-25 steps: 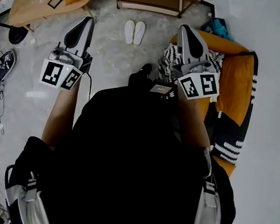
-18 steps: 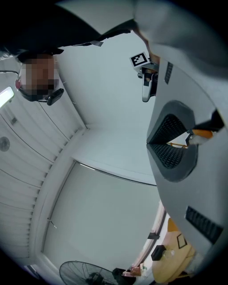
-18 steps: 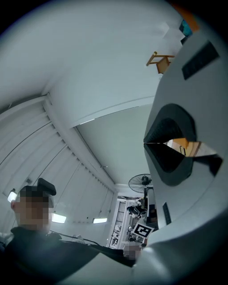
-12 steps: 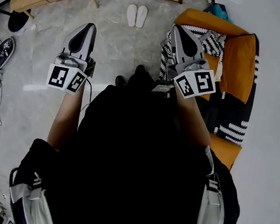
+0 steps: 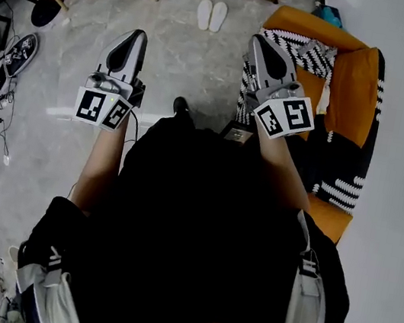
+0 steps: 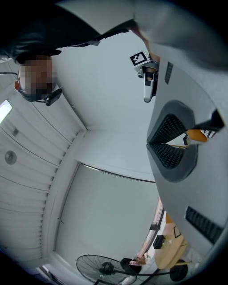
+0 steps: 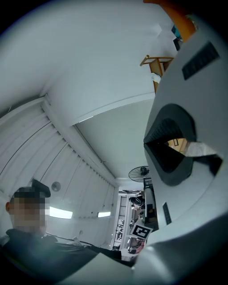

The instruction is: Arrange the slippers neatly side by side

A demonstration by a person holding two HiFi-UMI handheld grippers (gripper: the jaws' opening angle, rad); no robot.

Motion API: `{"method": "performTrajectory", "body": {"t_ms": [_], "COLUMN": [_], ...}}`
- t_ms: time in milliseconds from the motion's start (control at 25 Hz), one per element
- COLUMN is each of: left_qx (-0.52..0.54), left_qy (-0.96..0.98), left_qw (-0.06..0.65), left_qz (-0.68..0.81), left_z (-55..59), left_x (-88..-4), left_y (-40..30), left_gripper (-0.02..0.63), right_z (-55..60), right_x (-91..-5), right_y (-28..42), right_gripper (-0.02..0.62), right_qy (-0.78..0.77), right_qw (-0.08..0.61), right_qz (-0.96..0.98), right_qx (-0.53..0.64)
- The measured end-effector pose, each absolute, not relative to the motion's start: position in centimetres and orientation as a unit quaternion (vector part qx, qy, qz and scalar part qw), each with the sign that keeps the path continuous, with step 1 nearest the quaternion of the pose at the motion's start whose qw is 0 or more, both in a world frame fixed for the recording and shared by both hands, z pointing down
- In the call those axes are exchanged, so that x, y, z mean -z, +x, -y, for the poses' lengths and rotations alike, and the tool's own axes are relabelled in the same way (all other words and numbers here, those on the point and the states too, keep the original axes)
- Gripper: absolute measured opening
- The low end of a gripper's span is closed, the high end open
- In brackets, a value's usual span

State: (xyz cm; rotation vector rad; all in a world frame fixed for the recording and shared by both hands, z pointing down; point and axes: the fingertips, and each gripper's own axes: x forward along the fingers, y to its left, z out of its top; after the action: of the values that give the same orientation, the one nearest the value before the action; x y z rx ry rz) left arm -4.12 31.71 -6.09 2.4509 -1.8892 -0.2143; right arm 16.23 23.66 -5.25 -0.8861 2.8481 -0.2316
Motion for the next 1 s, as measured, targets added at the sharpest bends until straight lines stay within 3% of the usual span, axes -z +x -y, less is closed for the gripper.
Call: {"method": "performTrajectory", "body": {"t_ms": [480,1000], "left_qx": [0.027,0.049], "left_qy": [0.818,0.868], "left_qw": [0.065,0.047], "left_qz": [0.571,0.492], "left_z": [-36.7,-35.6], "left_x": [3.7,5.9], "left_y": [5.5,5.2], "left_gripper": [0.016,0.017], "right_z": [-30.6,-32.1], "right_x": [1.2,1.8], "right_y": [24.7,23.5], "right_gripper": [0.031,0.031], "right_qy": [-0.323,-0.366], "right_qw": [0.051,0.039], "right_qz": [-0.94,-0.926], "right_qx": [0.101,0.083]}}
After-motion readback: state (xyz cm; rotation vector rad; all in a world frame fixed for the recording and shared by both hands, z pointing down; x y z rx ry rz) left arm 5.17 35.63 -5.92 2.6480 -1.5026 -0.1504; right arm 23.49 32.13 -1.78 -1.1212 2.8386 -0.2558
